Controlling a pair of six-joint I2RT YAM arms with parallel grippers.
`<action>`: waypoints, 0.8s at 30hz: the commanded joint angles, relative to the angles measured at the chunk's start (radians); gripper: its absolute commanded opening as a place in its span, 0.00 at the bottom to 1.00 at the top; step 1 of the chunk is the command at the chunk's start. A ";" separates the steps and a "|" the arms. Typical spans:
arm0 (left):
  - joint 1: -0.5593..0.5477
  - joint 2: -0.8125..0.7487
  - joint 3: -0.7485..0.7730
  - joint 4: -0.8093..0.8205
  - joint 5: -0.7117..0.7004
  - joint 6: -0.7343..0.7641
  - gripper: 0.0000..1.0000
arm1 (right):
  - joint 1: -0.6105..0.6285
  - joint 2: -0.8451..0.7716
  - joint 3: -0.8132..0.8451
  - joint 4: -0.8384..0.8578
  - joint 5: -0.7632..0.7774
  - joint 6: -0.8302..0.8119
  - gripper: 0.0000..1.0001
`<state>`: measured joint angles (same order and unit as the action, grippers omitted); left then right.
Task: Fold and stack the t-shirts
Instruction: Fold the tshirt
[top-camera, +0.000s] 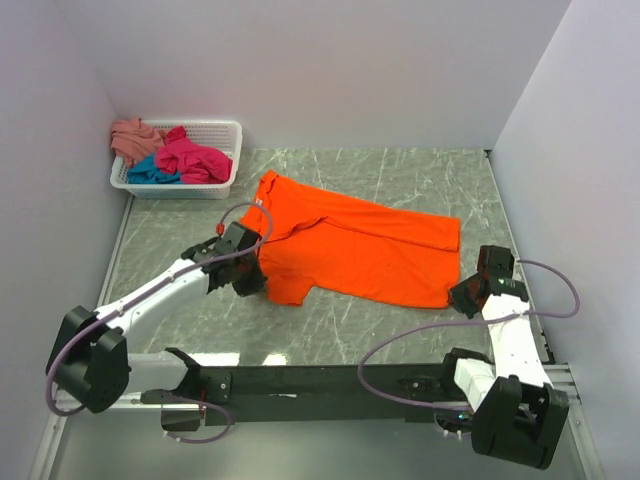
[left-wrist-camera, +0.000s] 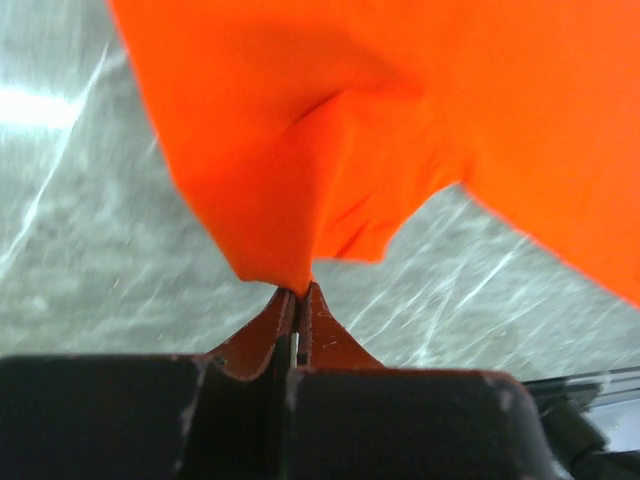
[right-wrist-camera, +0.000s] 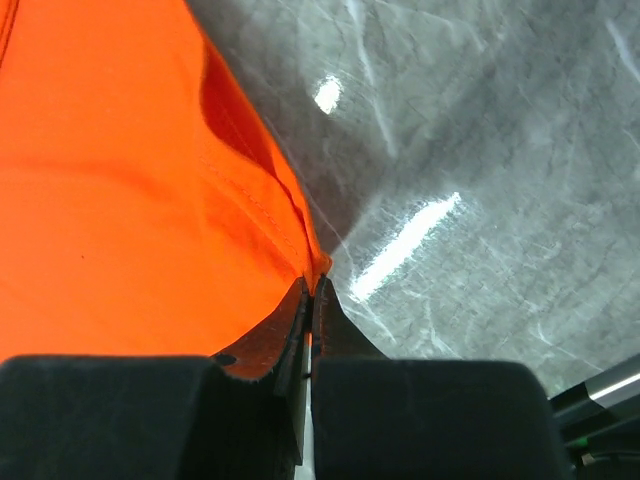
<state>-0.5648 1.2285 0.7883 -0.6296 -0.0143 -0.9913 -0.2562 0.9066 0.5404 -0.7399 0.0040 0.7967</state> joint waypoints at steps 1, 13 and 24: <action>0.035 0.037 0.100 0.068 0.028 0.062 0.01 | -0.003 0.044 0.085 -0.022 -0.001 -0.051 0.00; 0.100 0.325 0.430 0.047 0.100 0.154 0.01 | -0.003 0.285 0.305 -0.036 -0.033 -0.134 0.00; 0.138 0.515 0.728 0.027 0.017 0.148 0.01 | -0.005 0.497 0.478 -0.018 -0.065 -0.157 0.00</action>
<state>-0.4316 1.7157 1.4223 -0.6052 0.0387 -0.8585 -0.2562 1.3712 0.9539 -0.7696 -0.0483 0.6598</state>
